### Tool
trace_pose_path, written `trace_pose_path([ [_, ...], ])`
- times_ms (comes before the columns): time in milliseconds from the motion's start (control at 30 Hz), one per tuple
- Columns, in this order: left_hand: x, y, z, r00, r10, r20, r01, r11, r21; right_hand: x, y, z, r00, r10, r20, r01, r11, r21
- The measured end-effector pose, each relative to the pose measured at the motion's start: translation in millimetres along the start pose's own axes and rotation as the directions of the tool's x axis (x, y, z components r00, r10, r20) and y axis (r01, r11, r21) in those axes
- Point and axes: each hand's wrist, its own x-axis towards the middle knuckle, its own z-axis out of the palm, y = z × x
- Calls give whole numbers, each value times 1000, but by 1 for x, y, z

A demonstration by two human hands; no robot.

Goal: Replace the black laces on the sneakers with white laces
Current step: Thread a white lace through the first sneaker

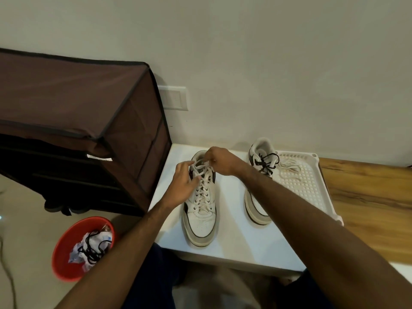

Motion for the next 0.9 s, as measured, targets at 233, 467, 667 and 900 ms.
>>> trace_pose_path([
  [233,-28,-4,26,989,-142,31,144,987,-73,-33,15,23,891,369,-264,-185,827,530],
  [467,-44,-15,51,990,-133,-52,134,990,33,-69,11,82,890,402,216,-425,557,714],
  [667,-32,-27,31,988,-107,-111,109,994,19,-40,-6,87,910,376,173,-374,568,733],
  [900,1,-45,-3,988,-123,-88,133,985,112,0,-13,94,919,356,166,-357,578,734],
])
